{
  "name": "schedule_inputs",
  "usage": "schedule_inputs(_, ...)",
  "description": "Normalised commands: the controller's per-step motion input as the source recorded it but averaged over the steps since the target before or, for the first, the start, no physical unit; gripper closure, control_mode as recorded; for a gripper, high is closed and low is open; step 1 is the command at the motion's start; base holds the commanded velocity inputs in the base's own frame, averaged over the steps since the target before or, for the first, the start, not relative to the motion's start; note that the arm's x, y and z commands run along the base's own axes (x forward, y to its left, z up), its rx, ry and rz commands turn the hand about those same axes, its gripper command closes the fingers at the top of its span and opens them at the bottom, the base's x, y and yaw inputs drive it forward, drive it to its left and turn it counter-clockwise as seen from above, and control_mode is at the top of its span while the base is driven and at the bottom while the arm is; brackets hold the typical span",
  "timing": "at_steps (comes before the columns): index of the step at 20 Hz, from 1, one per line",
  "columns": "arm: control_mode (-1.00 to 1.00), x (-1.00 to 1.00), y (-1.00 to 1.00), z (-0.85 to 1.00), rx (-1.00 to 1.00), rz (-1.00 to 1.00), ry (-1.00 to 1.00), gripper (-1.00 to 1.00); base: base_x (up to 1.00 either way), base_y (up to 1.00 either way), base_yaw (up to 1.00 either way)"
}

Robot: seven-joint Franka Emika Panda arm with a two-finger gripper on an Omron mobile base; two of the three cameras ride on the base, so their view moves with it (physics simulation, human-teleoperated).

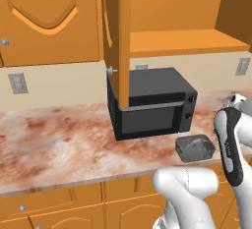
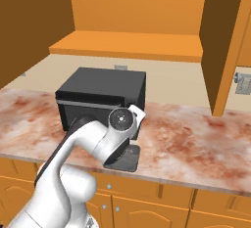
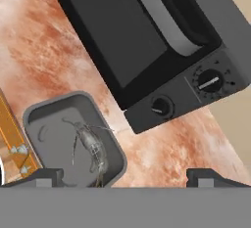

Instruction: Retrieve the tupperware from the cabinet, then place the raw meat into the tupperware to avoid contamination.

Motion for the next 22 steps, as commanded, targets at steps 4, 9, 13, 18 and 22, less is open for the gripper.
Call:
schedule_inputs(4,-1.0,-0.33,-0.26,0.42,0.06,0.0,-0.22,-1.0,0.0,0.0,0.0)
schedule_inputs(9,-1.0,-0.32,-0.28,0.37,0.06,0.0,-0.21,-1.0,0.0,0.0,0.0)
schedule_inputs(13,-1.0,-0.28,-0.31,0.44,0.02,0.0,-0.2,-1.0,0.0,0.0,0.0)
schedule_inputs(18,-1.0,-0.29,-0.28,0.5,0.01,0.0,-0.18,-1.0,0.0,0.0,0.0)
schedule_inputs(22,-1.0,-0.34,-0.26,0.48,0.0,0.0,-0.17,-1.0,0.0,0.0,0.0)
